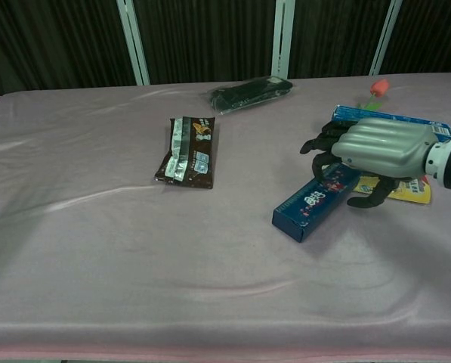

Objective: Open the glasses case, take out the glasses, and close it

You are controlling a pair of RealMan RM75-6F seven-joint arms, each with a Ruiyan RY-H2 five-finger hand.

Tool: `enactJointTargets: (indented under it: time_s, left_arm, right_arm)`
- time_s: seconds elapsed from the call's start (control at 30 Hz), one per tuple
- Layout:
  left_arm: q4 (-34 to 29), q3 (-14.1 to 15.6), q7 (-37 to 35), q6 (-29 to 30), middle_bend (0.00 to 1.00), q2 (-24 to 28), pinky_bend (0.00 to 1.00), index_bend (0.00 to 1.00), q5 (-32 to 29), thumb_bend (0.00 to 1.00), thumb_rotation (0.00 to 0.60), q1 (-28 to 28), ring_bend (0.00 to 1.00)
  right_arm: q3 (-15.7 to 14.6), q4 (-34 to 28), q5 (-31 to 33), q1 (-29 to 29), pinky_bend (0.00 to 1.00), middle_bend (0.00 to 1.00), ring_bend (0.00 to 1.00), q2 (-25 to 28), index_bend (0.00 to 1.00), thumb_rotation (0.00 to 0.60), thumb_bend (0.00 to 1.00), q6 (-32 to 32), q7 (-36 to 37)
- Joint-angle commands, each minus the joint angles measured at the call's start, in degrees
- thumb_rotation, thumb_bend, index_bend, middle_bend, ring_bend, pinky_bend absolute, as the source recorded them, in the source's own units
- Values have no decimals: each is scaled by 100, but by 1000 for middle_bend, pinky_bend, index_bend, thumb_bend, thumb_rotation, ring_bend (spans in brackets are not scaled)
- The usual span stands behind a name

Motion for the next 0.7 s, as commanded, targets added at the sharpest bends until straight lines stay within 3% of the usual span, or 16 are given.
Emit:
enactJointTargets:
  time_s: [0.03,0.7]
  left_arm:
    - [5,-2,-2,-4,0,0,0,0,-2,414,600,-3,0]
    - [35,20,54,9,0,-30,0,0,64,414,600,-13,0]
  right_arm:
    - [43,51,-27,-13,0,222,167,-38,498,600,417,-36,31]
    - [239,-55,-171,-77,0,254,219,71,601,600,457,-148,37]
